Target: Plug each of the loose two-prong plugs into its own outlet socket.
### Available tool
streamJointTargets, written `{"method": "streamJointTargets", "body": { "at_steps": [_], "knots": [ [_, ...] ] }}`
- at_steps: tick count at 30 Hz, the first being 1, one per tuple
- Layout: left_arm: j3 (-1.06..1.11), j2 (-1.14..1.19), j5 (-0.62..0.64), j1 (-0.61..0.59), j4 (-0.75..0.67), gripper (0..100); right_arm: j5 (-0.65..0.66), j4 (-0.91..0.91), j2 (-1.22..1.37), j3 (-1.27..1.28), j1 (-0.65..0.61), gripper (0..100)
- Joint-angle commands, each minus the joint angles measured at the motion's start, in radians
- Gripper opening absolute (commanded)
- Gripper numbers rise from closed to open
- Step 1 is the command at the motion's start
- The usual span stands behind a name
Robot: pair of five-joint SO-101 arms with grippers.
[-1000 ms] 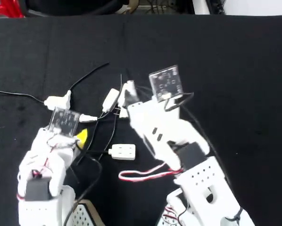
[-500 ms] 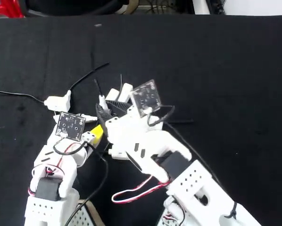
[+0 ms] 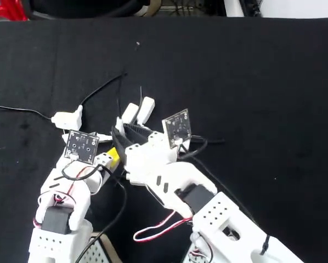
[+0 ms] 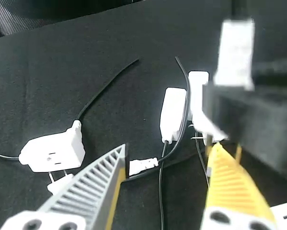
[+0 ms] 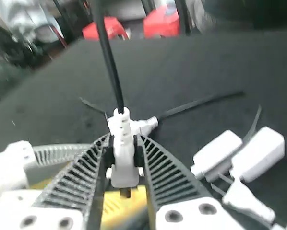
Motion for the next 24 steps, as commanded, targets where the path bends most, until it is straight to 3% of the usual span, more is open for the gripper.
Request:
{"method": "streamJointTargets", "body": {
  "at_steps": [1,11,24],
  "knots": [
    [-0.051,-0.008,0.014,0.012,-0.023,27,-0.032,0.083,-0.005,-0.065,-0.026,1.1],
    [-0.041,-0.006,0.015,-0.041,-0.077,27,-0.038,0.440,-0.005,-0.231,-0.051,1.1],
    [-0.038,-0.006,0.015,-0.048,-0.077,27,-0.002,0.618,-0.002,-0.312,-0.051,1.1]
  ]
}}
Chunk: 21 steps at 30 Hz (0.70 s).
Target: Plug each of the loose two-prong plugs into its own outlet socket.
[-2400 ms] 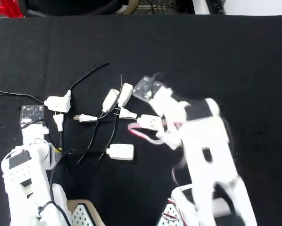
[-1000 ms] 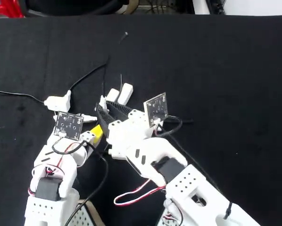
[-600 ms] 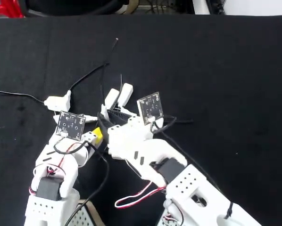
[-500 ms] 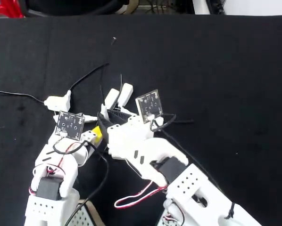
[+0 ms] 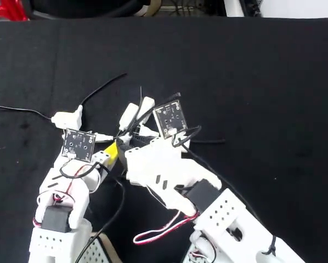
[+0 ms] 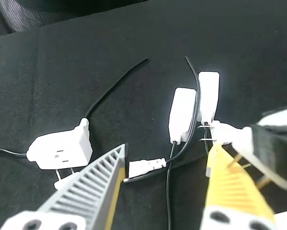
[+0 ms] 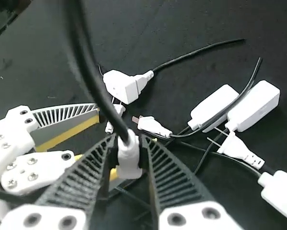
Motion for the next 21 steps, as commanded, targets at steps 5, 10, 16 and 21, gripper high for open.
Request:
{"method": "streamJointTargets", "body": {
  "at_steps": [5,10,16,21],
  "knots": [
    [0.005,-0.009,0.005,-0.018,-0.081,27,0.025,0.281,0.015,-0.168,-0.018,1.1],
    [0.022,-0.008,0.003,-0.127,-0.063,27,0.018,0.450,0.016,-0.243,0.061,1.1],
    [-0.004,-0.008,0.002,-0.344,0.120,27,-0.038,0.476,0.016,-0.097,0.141,1.1],
    [0.019,-0.008,-0.132,-0.455,0.252,27,-0.038,0.368,0.018,0.030,0.144,1.1]
  ]
}}
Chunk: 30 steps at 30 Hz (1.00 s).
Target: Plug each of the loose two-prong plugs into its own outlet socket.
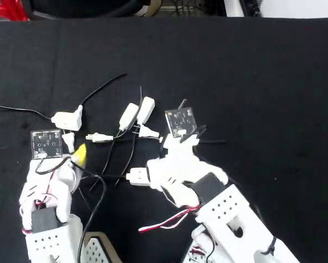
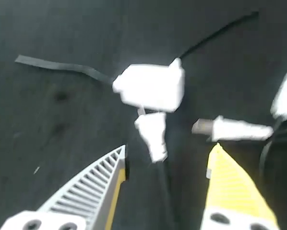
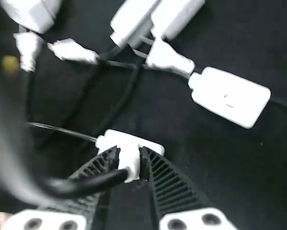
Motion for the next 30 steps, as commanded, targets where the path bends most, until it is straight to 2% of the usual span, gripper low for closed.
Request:
{"method": "streamJointTargets", "body": {
  "at_steps": [1,4,7,10,15,18,22,27,30],
  "knots": [
    [-0.012,-0.005,-0.109,-0.061,0.078,27,-0.009,-0.049,0.001,0.027,0.012,1.2],
    [-0.016,-0.006,-0.147,-0.048,0.083,27,-0.009,-0.046,-0.007,0.027,0.052,1.2],
    [-0.038,-0.006,-0.147,0.059,0.035,27,0.006,-0.015,0.001,-0.056,0.224,1.2],
    [-0.024,0.006,-0.115,0.170,-0.132,27,0.092,0.123,0.001,-0.214,0.407,1.2],
    [-0.142,0.114,-0.112,0.340,-0.066,27,0.095,0.296,0.001,-0.375,0.565,1.2],
    [-0.249,0.252,-0.201,0.443,0.006,27,0.121,0.319,0.001,-0.384,0.617,1.4],
    [-0.369,0.476,-0.347,0.581,0.060,27,0.285,0.310,0.001,-0.354,0.658,1.7],
    [-0.487,0.740,-0.491,0.685,0.061,27,0.594,0.308,0.047,-0.352,0.672,1.3],
    [-0.556,0.898,-0.559,0.742,0.061,27,0.661,0.241,0.147,-0.358,0.749,1.2]
  ]
}}
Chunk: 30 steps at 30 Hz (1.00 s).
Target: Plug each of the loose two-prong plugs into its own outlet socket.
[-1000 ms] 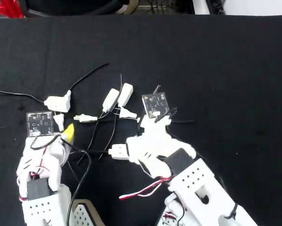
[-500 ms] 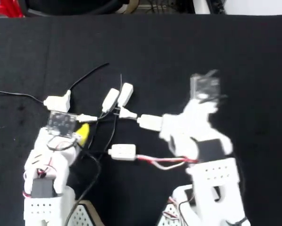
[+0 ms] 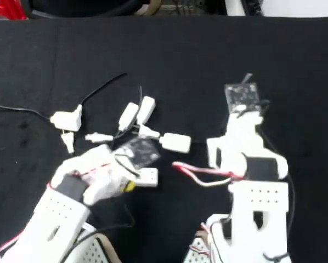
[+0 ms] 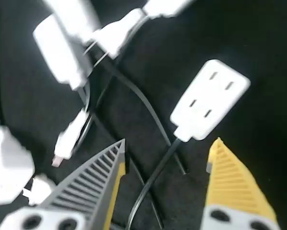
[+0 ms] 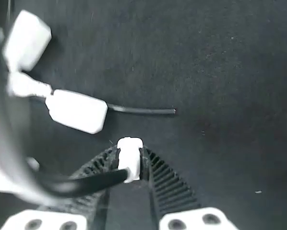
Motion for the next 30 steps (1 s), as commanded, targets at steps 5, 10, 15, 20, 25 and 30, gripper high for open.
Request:
{"method": "streamJointTargets", "body": {
  "at_steps": [5,10,15,20,25,30],
  "knots": [
    [-0.254,0.384,-0.137,0.130,-0.003,27,0.126,-0.199,0.312,-0.051,0.181,1.2],
    [-0.341,0.545,-0.215,0.147,-0.017,27,0.104,-0.302,0.478,-0.105,0.275,1.2],
    [-0.292,0.605,-0.227,0.151,-0.132,27,0.080,-0.339,0.484,-0.102,0.342,1.2],
    [-0.255,0.606,-0.226,0.200,-0.129,27,0.083,-0.345,0.466,-0.061,0.325,1.2],
    [-0.266,0.618,-0.201,0.211,-0.138,27,0.083,-0.345,0.430,-0.031,0.325,1.2],
    [-0.214,0.620,-0.041,0.205,-0.282,27,0.078,-0.347,0.380,0.001,0.325,1.2]
  ]
}}
